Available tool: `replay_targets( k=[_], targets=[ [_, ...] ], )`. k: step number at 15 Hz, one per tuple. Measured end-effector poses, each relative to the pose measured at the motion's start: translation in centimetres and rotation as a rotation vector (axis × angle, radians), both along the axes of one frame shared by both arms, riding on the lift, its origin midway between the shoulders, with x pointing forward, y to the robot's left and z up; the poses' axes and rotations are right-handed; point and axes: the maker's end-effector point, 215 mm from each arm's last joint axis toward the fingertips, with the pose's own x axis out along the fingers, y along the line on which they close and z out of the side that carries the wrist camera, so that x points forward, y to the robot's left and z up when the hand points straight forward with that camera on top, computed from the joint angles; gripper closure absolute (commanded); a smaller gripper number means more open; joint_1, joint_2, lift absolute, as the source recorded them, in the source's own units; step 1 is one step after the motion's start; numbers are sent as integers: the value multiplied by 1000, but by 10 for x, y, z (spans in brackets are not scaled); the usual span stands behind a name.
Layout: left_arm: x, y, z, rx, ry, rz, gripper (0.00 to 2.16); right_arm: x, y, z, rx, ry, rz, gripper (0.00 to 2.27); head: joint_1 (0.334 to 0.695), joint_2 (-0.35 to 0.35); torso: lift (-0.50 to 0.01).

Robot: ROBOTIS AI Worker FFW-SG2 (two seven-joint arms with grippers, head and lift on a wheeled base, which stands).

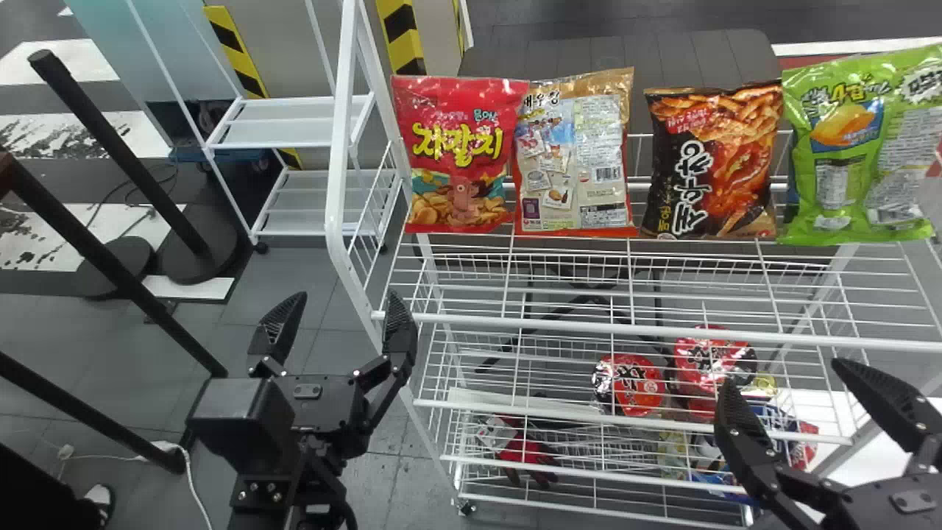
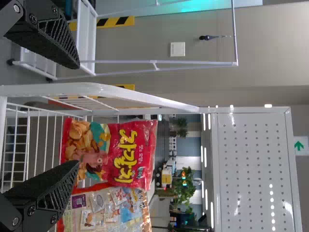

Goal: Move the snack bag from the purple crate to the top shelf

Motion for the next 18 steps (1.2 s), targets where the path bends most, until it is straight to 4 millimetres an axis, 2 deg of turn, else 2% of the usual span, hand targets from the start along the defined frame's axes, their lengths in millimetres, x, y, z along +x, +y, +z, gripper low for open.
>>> replay_targets(
  k=[5, 18],
  targets=[
    [-1, -9, -3, 0, 7, -27, 124, 3, -6, -6, 3, 14, -11, 134, 695, 126, 0],
    [-1, -14, -6, 11, 11, -39, 124, 11, -13, 1, 20, -17, -18, 134, 695, 106, 0]
  ],
)
